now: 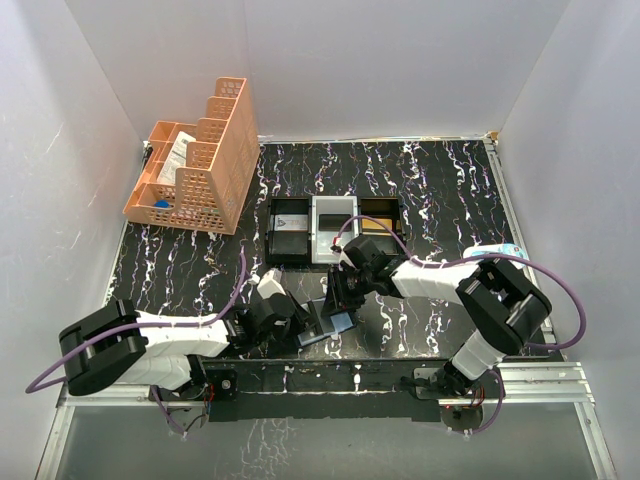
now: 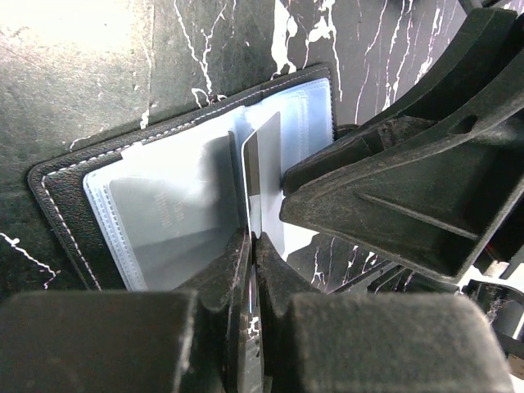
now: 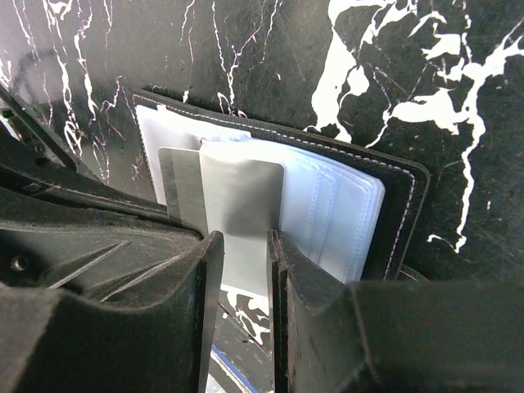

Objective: Take the credit cards out of the card holder

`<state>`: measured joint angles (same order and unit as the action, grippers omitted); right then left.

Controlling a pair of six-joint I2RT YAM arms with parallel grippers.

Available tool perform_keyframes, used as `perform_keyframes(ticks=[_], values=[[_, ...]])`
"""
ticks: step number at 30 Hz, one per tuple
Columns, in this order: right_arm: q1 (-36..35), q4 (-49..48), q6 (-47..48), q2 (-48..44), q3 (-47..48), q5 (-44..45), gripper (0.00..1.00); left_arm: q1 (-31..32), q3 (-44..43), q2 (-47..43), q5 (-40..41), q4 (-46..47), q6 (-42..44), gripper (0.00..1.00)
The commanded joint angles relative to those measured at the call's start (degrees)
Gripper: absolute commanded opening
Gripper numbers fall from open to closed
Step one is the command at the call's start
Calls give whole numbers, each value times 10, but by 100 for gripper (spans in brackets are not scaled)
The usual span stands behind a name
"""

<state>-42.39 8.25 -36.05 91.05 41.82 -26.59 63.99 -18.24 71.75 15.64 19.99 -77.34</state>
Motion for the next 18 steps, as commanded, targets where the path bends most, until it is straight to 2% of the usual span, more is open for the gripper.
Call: perform_keyframes(ticks=[1, 4, 18], values=[[-4, 50, 24, -6, 7, 87, 27, 3, -15, -18, 16, -36, 5, 0], [-4, 57, 24, -15, 12, 92, 27, 3, -11, -29, 22, -45, 0, 0], [-5, 21, 4, -36, 44, -5, 28, 3, -7, -28, 21, -33, 2, 0]])
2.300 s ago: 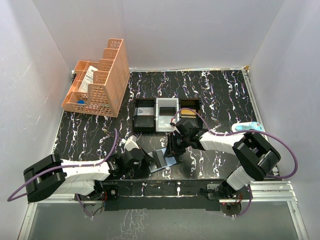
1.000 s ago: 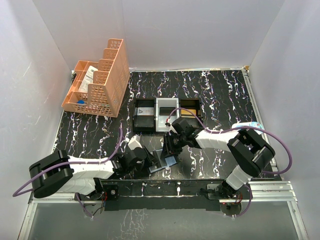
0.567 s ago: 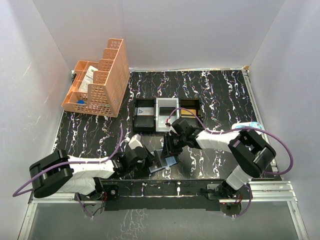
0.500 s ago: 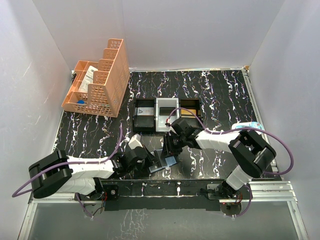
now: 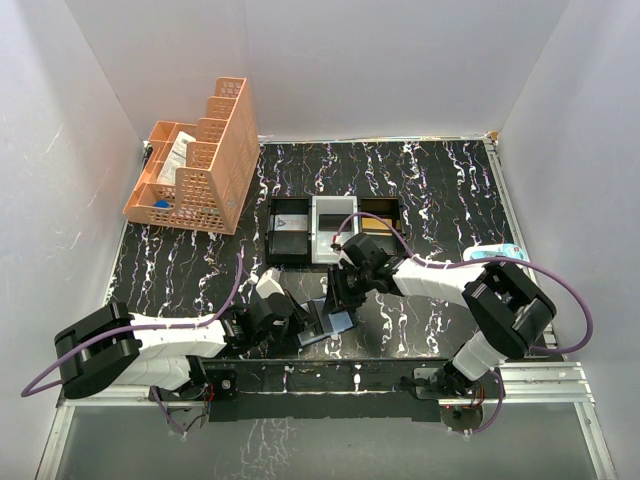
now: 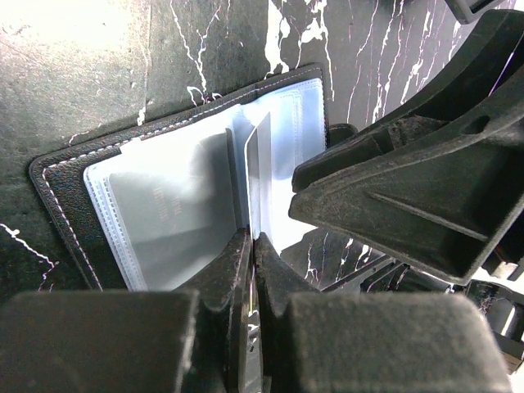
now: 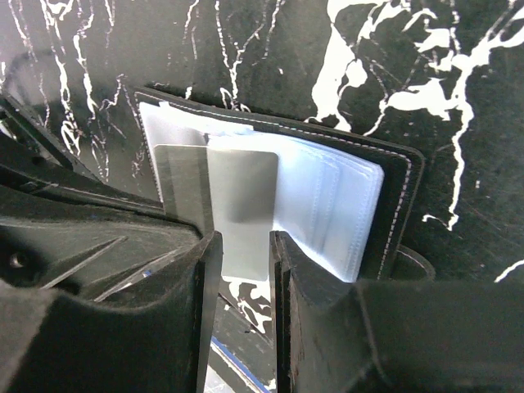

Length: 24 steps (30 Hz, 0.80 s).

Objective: Take the credit cards out of the card holder

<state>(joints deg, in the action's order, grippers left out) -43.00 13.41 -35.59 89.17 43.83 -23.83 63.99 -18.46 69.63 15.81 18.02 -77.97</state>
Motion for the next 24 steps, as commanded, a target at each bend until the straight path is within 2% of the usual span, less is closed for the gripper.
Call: perform_keyframes(ticks=[1, 7, 12, 17, 22, 24], values=[[2, -42, -3, -14, 21, -40, 29, 3, -5, -6, 19, -11, 8, 0], [1, -62, -14, 29, 1, -33, 28, 3, -3, -5, 15, 3, 10, 0], [2, -75, -21, 33, -18, -20, 28, 3, 8, -2, 7, 26, 8, 15], [1, -78, -21, 32, -24, -18, 28, 3, 12, 7, 2, 46, 10, 19], [2, -73, -16, 30, -21, -18, 28, 3, 7, 4, 0, 47, 19, 11], [1, -65, -12, 29, -16, -13, 28, 3, 8, 2, -3, 46, 22, 5]])
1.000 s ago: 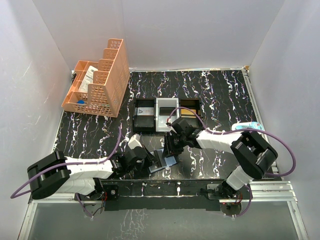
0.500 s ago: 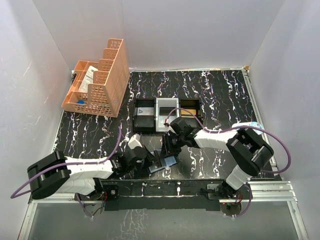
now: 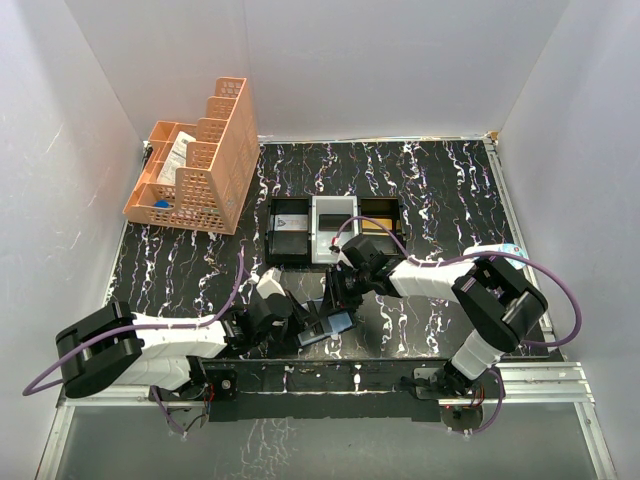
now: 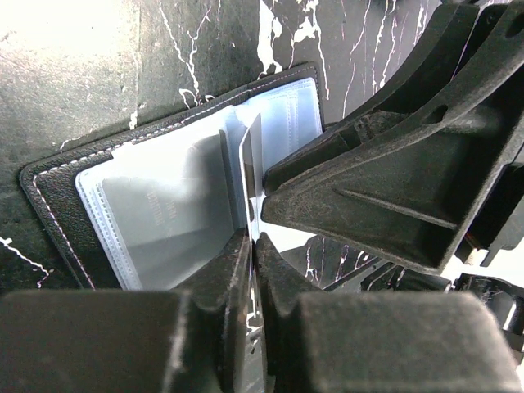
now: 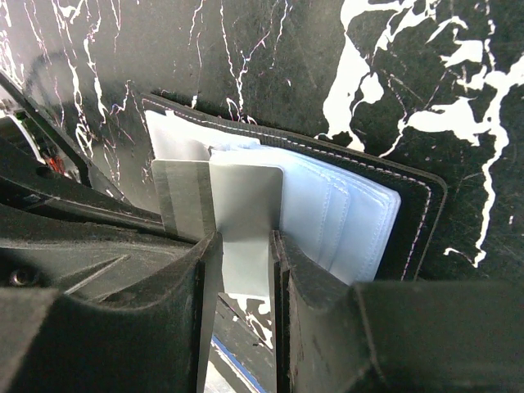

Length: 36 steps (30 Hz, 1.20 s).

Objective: Take the credit cards out of the card holder

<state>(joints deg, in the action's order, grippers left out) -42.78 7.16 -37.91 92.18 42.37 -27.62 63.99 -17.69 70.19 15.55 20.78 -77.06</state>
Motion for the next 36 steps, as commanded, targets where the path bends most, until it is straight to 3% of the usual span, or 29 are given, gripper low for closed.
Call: perform_keyframes(ticks=[1, 11, 16, 26, 36], values=[[-1, 5, 15, -3, 2, 32, 28, 3, 0, -6, -1, 16, 13, 1], [4, 97, 49, -41, 20, 170, 28, 3, -3, -72, 35, -96, -1, 0], [4, 93, 62, -72, 33, 140, 30, 3, -1, -125, 48, -132, 13, 0], [-2, 49, 38, -110, 55, 46, 34, 3, -58, -205, 114, -342, -4, 0], [-63, 14, 8, -49, 80, 44, 35, 3, -62, -233, 126, -364, -8, 0]])
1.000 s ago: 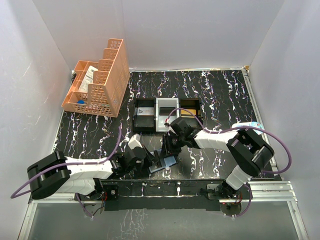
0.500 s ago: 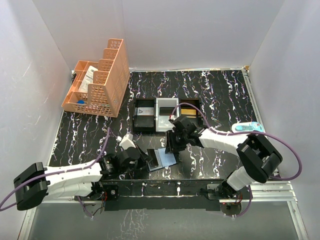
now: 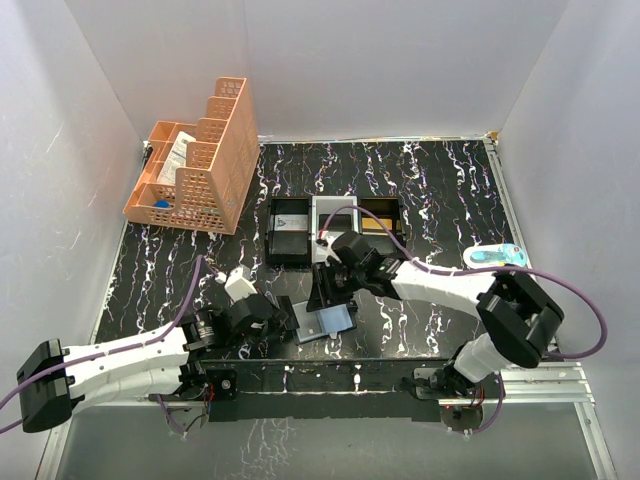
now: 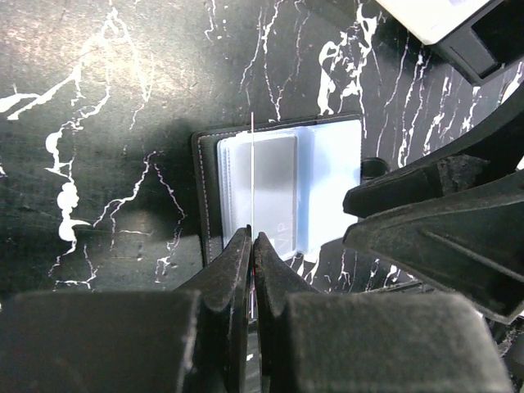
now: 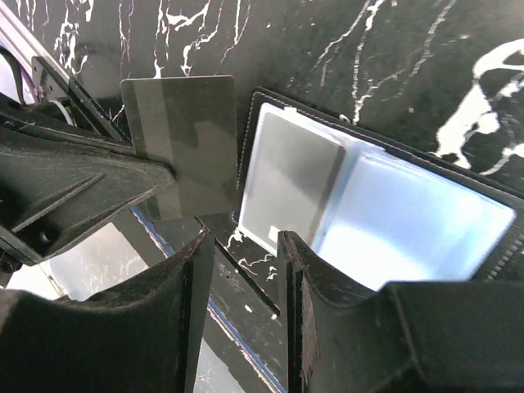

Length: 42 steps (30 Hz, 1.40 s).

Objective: Take the credit cards out of the card holder

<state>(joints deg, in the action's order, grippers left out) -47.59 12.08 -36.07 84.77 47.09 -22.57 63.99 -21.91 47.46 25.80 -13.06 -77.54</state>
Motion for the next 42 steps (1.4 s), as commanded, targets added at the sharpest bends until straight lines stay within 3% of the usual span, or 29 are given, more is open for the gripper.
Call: perform_keyframes(ticks=[1, 8, 22, 27, 32, 37, 42], values=[[-18, -34, -10, 35, 34, -6, 35, 3, -21, -5, 22, -26, -3, 0], [-20, -22, -9, 76, 23, 9, 35, 3, -19, 2, 7, -1, 12, 0], [-14, 52, 12, 8, 39, 119, 41, 1, -31, -19, -29, 19, 121, 0], [7, 51, 11, -34, 38, 124, 47, -21, -35, -27, -89, 65, 173, 0], [82, 38, 25, -103, 3, 90, 58, -96, -38, -21, -201, 109, 213, 0], [130, -33, 1, -179, -53, 23, 64, -194, -5, -33, -337, 203, 216, 0], [130, -137, -66, -252, -125, 25, 65, -220, 10, -21, -399, 273, 217, 0]])
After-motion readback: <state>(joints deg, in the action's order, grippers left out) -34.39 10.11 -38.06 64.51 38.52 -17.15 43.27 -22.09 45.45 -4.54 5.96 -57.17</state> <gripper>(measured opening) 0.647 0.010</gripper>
